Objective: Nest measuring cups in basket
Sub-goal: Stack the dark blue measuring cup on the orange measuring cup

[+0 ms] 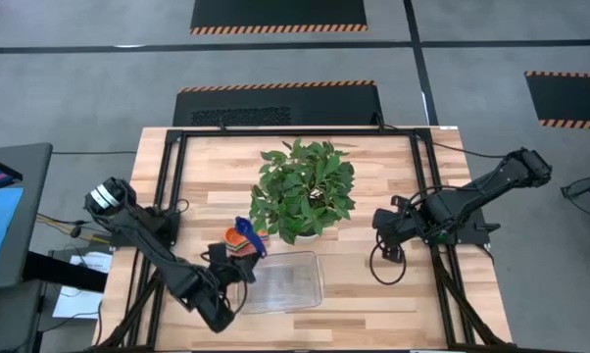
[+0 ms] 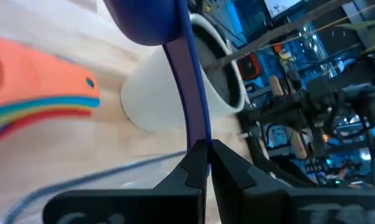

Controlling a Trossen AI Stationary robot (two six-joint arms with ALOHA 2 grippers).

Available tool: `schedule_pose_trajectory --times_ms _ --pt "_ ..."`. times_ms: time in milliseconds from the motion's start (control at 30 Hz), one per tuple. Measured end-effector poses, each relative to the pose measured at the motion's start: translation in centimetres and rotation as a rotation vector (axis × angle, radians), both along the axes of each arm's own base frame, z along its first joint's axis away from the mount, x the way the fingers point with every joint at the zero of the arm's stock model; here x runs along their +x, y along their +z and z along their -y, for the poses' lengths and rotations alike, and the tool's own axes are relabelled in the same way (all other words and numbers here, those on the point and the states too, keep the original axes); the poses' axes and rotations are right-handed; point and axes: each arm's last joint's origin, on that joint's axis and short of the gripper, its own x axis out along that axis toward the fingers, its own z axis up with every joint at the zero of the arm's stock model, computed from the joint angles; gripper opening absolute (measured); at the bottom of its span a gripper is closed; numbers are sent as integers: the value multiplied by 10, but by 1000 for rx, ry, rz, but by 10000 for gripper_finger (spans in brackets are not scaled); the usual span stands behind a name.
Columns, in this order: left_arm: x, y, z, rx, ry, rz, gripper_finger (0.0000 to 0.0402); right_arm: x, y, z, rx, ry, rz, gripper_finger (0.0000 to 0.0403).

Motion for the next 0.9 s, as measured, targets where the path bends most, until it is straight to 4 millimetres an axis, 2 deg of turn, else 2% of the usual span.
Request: schedule_pose_trajectory --times_ms 100,233,367,433,600,700,900 --pt "-2 10 -1 57 3 -23 0 9 6 -14 65 54 140 33" --pt "-9 29 -8 105 3 -67 0 20 21 -50 150 203 409 29" --pt "-17 40 -14 158 -8 -105 0 31 15 -87 78 230 572 13" --pt "-22 44 -16 178 -18 -114 0 46 13 -104 41 222 617 7" --pt "-30 45 -10 215 -47 -113 0 97 3 -145 -143 198 608 11" --pt "-34 45 -8 227 -63 -125 0 123 -6 -156 -263 188 514 19" --pt "-36 45 -9 242 -66 -137 0 163 -12 -167 -261 172 471 6"
